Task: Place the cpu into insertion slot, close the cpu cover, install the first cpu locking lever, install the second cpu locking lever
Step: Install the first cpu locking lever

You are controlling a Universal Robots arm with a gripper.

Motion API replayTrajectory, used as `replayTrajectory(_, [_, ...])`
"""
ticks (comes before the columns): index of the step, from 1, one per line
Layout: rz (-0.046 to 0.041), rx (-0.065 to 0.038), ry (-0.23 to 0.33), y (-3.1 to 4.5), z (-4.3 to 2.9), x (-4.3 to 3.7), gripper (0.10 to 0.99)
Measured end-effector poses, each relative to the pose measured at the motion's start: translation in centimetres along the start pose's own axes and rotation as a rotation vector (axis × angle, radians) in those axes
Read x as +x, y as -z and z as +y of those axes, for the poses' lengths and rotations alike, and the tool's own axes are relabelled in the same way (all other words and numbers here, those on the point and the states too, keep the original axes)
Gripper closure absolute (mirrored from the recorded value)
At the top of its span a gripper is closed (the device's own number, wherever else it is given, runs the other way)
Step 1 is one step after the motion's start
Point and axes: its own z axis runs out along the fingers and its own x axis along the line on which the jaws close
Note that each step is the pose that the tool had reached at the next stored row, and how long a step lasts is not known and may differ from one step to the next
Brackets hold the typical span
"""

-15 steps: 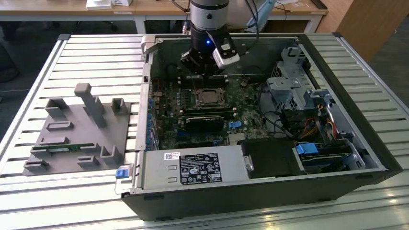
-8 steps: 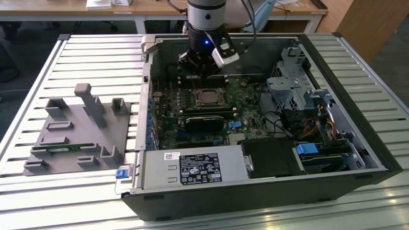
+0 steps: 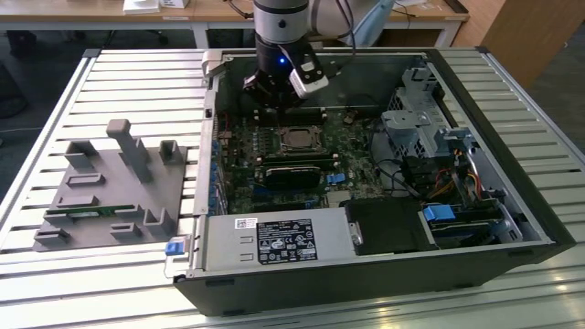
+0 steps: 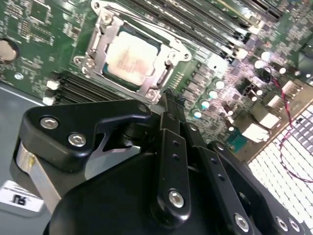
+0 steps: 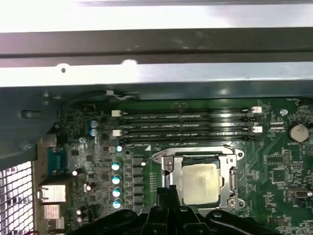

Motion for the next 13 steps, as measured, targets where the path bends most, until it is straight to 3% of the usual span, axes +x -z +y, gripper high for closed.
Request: replayTrajectory(13, [0.0000,0.000,0.000,0.03,0.39,1.69,0.980])
